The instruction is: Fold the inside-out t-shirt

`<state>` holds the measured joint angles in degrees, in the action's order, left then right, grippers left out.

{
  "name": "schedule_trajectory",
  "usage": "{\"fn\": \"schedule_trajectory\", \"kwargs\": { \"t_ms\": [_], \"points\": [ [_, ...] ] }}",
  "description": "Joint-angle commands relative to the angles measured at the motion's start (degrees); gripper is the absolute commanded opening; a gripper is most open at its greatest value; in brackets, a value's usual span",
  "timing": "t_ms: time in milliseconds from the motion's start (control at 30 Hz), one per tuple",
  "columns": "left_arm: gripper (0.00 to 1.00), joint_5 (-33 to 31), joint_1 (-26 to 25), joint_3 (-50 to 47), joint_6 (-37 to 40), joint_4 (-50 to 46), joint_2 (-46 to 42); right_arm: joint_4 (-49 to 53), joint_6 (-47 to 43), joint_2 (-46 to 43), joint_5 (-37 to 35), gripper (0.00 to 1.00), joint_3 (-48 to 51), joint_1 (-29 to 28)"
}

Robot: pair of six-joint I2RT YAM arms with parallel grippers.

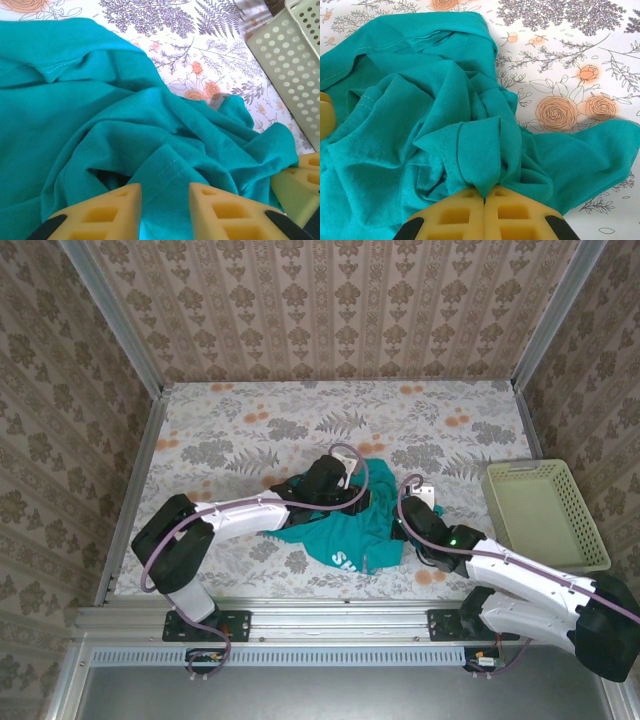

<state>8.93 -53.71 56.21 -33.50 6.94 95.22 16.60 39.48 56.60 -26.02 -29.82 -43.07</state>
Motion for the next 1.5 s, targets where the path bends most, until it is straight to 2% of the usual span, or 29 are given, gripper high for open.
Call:
{"fn": "schedule_trajectory", "kwargs": {
  "t_ms": [0, 67, 200, 333, 467, 667, 833, 967, 1167, 1300, 1333, 1367, 1467],
  "points": [
    [0.36, 0.19, -0.96, 1.28, 1.48, 0.80, 1.15, 0.40, 0.95, -0.79, 0.95, 0.00, -0.62, 0.35],
    [0.43, 0.60, -1.35, 2.82, 1.67, -0.01, 2.77, 0.38, 0.86, -0.70, 1.06, 0.00, -0.65, 0.36],
    [0.49, 0.41, -1.98, 5.30, 1.68, -1.22, 5.55, 0.21, 0.86, -0.62, 1.05, 0.00, -0.67, 0.37],
    [0.49, 0.57, -2.57, 7.25, 1.99, -2.21, 7.89, 0.42, 0.96, -0.77, 1.14, 0.00, -0.43, 0.50],
    [0.36, 0.70, -2.54, 7.90, 1.87, -1.97, 9.15, 0.48, 1.12, -1.29, 1.08, 0.00, -0.15, 0.58],
    [0.01, -2.13, -2.71, 6.10, 1.61, -1.76, 6.19, 1.25, 1.43, -2.18, 0.30, 0.00, 0.01, 0.70],
    [0.00, -13.41, -3.50, -2.11, 1.16, 0.64, -5.37, 3.94, 0.93, -4.16, -1.41, 0.00, -0.65, 1.54],
    [0.00, -26.19, -5.24, -5.35, 4.46, -4.08, -16.60, 8.45, -2.16, -7.22, -2.68, 0.00, -4.23, 2.76],
    [0.00, -51.11, -9.65, 0.17, 12.66, -21.61, -28.43, 17.44, -10.35, -10.52, -6.12, 0.00, -15.74, 3.08],
    [0.00, -60.45, -16.01, 2.09, 19.40, -23.13, -32.50, 18.46, -12.88, -7.96, -4.87, 0.00, -20.94, 1.77],
    [0.00, -60.61, -16.05, 1.84, 19.25, -23.19, -32.56, 17.86, -12.93, -7.13, -4.51, 0.00, -21.34, 1.11],
    [0.00, -58.66, -13.63, 2.22, 16.80, -25.88, -31.68, 16.98, -12.75, -5.78, -4.31, 0.00, -21.56, 0.50],
    [0.00, -41.41, 0.12, 0.64, 7.50, -32.47, -27.01, 14.68, -11.78, -1.41, -3.99, 0.00, -21.52, -0.67]
  ]
}}
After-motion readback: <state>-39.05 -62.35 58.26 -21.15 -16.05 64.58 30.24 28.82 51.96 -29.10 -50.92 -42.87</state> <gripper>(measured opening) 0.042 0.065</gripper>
